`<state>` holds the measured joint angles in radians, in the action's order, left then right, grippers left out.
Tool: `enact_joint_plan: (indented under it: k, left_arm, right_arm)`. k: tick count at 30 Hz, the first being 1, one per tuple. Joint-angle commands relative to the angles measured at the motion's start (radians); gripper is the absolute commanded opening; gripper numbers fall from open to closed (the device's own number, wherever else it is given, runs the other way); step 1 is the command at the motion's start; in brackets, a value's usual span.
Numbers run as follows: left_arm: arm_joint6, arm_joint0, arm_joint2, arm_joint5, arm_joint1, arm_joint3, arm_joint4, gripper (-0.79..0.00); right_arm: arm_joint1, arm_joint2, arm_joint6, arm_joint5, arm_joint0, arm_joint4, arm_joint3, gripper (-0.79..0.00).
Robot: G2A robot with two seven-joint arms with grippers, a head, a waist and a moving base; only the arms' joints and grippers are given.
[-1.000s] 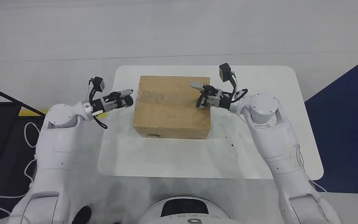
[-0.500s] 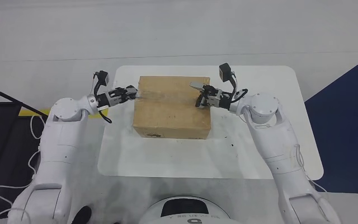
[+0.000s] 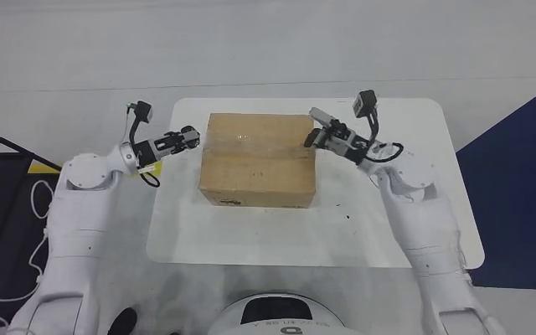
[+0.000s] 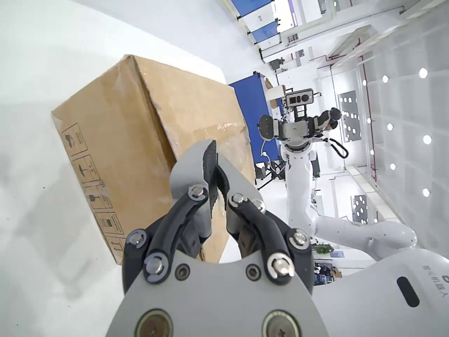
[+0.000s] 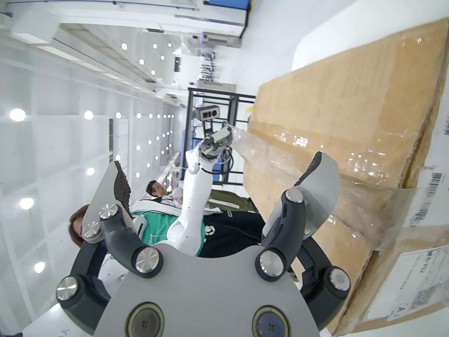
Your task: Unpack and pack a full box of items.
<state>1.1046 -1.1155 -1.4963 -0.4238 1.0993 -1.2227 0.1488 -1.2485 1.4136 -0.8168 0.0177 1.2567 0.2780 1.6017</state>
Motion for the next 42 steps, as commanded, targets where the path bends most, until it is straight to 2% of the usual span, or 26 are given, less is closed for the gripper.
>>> enact_joint_plan:
  k: [1,8,14,20,29,35,42]
  left_arm:
    - [-0.024,-0.013,-0.007,-0.021,-0.004,-0.032,-0.025,-0.785]
    - [-0.096,-0.054,-0.021,-0.028,-0.014,-0.132,-0.092,-0.785]
    - [-0.104,-0.057,-0.013,-0.012,-0.021,-0.190,-0.134,-0.785]
    - [-0.114,-0.043,-0.018,-0.002,-0.029,-0.283,-0.160,-0.785]
    - [-0.098,-0.060,-0.101,0.052,-0.048,-0.435,-0.099,-0.785]
    - [-0.101,-0.078,-0.085,0.086,-0.053,-0.453,-0.116,-0.785]
    - [-0.130,-0.097,-0.083,0.109,-0.058,-0.407,-0.121,-0.785]
  right_arm:
    - [0.003,0.021,-0.007,0.021,0.024,0.036,0.005,0.000]
    - [0.012,0.016,-0.043,-0.062,0.004,0.024,-0.024,0.000]
    - [0.017,-0.006,-0.076,-0.127,-0.045,0.018,-0.084,0.000]
    - [0.023,0.001,-0.093,-0.127,-0.053,0.032,-0.114,0.000]
    - [0.035,0.022,-0.145,-0.086,-0.017,0.073,-0.096,0.000]
    - [0.042,0.030,-0.193,-0.050,-0.006,0.106,-0.100,0.000]
    - [0.041,-0.019,-0.180,-0.051,-0.043,0.089,-0.108,0.000]
